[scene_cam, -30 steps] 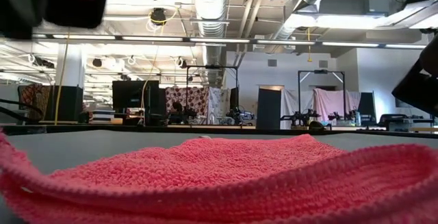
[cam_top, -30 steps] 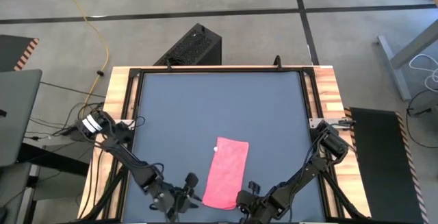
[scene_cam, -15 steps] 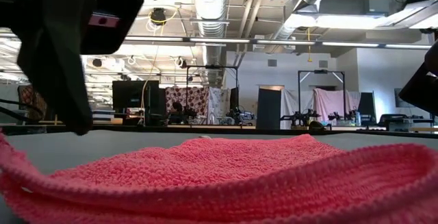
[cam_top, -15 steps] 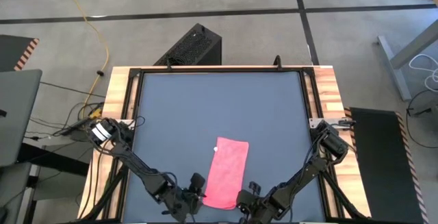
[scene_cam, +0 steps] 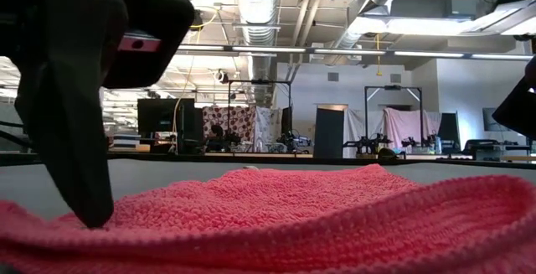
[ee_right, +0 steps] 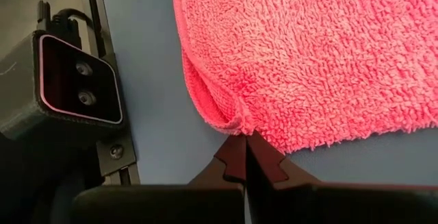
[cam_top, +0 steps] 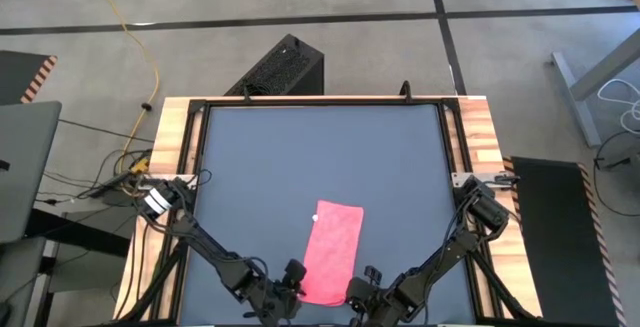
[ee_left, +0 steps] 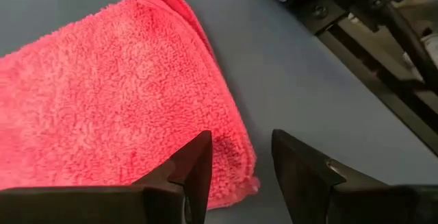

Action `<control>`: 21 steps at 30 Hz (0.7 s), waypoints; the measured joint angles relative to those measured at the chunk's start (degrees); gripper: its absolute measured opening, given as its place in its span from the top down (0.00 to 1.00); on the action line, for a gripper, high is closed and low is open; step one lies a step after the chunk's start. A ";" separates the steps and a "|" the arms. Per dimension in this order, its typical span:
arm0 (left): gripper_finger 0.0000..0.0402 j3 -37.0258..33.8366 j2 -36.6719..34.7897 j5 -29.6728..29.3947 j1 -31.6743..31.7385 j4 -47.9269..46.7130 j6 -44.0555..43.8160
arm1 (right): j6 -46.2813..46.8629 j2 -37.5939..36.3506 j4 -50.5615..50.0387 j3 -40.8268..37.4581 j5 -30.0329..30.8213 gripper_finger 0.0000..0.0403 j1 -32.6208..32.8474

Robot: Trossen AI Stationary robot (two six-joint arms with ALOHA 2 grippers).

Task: Roll towel
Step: Roll the microfiber towel

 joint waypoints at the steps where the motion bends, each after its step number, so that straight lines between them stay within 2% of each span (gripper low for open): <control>1: 0.65 0.21 0.00 -0.56 -0.02 -1.13 -0.02 | -0.02 0.00 0.00 0.00 0.09 0.96 0.00; 7: 0.69 0.30 0.00 -0.70 0.31 -4.37 -2.03 | -0.04 0.02 0.12 0.00 0.58 0.96 -0.02; 14: 0.97 0.26 0.00 0.33 0.81 -4.25 -2.73 | 0.04 0.02 0.26 0.00 0.89 0.96 0.26; 21: 1.00 0.20 -1.17 2.87 3.53 -4.33 -5.19 | -0.22 -0.01 0.44 0.02 -1.02 0.90 0.57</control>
